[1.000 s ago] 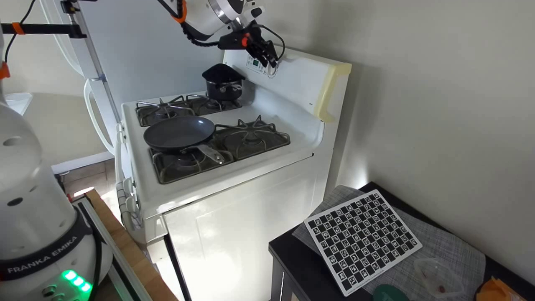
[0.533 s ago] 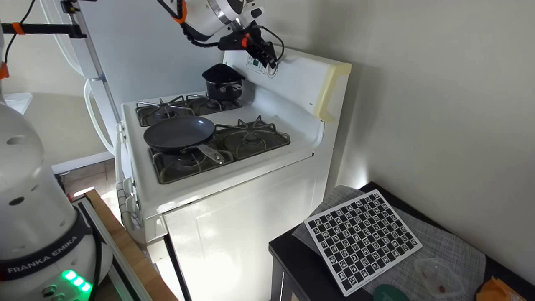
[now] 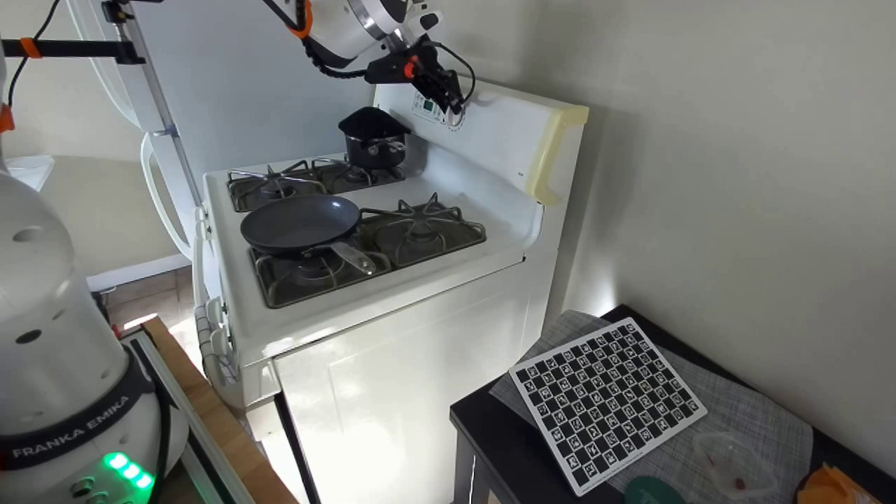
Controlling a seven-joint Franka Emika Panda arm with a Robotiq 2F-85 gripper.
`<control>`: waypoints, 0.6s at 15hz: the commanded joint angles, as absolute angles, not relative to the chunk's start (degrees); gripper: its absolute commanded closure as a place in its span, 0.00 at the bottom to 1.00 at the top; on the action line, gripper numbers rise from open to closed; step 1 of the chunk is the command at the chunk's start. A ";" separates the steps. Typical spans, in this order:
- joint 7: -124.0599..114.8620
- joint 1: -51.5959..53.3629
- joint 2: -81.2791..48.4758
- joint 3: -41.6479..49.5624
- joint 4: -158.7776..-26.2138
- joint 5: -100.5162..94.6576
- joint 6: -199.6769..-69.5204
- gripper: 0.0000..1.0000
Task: Turn the stove on the switch to the left
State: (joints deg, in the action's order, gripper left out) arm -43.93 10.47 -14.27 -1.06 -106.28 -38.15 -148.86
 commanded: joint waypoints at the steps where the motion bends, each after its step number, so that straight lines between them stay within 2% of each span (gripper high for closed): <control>1: -44.62 11.74 -14.86 -0.63 -105.64 -36.71 -147.23 0.64; 7: -44.61 12.18 -14.84 -0.67 -105.72 -36.33 -147.05 0.62; 8: -44.48 12.26 -14.84 -0.70 -105.75 -36.21 -147.09 0.64; 9: -44.37 12.36 -14.88 -0.71 -105.74 -36.10 -147.09 0.70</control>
State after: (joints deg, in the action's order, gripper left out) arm -43.92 11.30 -14.56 -1.07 -106.25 -37.50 -148.55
